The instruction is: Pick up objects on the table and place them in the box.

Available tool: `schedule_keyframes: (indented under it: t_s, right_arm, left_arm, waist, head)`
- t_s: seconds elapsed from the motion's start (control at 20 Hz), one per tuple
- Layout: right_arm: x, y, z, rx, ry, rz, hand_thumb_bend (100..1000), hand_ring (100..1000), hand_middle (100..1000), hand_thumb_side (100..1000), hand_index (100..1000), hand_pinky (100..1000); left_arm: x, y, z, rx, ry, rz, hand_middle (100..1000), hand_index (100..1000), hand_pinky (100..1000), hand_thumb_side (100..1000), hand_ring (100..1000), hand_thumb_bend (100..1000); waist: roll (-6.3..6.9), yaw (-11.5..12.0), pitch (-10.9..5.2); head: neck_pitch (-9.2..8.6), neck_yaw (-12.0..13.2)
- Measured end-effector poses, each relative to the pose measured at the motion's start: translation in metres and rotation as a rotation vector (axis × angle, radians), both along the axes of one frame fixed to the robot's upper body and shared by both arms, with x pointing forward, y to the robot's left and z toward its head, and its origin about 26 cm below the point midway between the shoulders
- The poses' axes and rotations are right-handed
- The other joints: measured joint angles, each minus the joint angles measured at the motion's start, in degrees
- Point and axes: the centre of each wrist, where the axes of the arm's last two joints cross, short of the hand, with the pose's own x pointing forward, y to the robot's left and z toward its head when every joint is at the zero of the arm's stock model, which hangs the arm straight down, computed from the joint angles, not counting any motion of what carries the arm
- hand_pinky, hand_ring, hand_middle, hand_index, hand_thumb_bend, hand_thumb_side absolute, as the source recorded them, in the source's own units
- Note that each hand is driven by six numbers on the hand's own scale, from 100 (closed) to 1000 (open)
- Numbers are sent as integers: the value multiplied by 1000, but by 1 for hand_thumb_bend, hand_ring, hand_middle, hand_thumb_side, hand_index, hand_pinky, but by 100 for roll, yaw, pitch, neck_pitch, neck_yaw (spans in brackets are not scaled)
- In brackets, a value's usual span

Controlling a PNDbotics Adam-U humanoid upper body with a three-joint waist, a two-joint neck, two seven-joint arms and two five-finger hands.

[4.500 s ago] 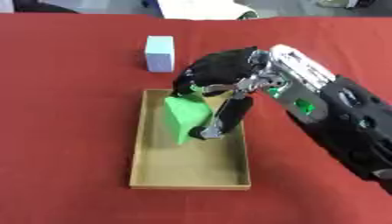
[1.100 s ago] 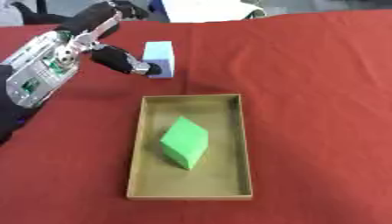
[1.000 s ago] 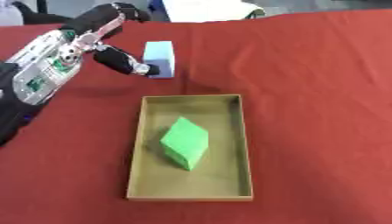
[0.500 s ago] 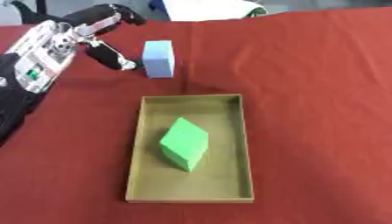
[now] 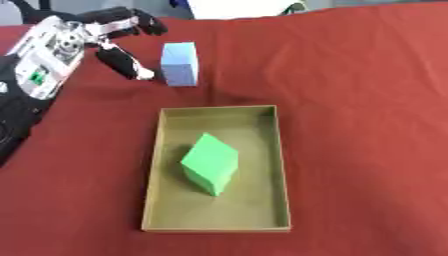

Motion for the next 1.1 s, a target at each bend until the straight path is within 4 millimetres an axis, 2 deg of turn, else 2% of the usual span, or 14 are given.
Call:
schedule_keyframes:
  t_s: [0.35,0.5,1.1]
  right_arm:
    - [3,-3,-5,13,24,-10,100,727,689,857,854,752]
    - [3,-3,-7,17,35,-11,100,726,688,860,854,752]
    - [3,-1,-7,29,38,-6,100,726,689,865,854,752]
  left_arm:
    - [-9,-3,18,7,-2,5,826,917,909,284,922,547]
    - [-12,-5,23,27,-28,14,824,915,908,280,921,528]
    - [-12,-5,25,23,-58,16,820,911,905,276,918,500]
  waist:
    - [36,-33,58]
    - [43,-40,60]
    - [83,-268,173]
  head:
    - [-49,22]
    - [-55,39]
    - [-208,228]
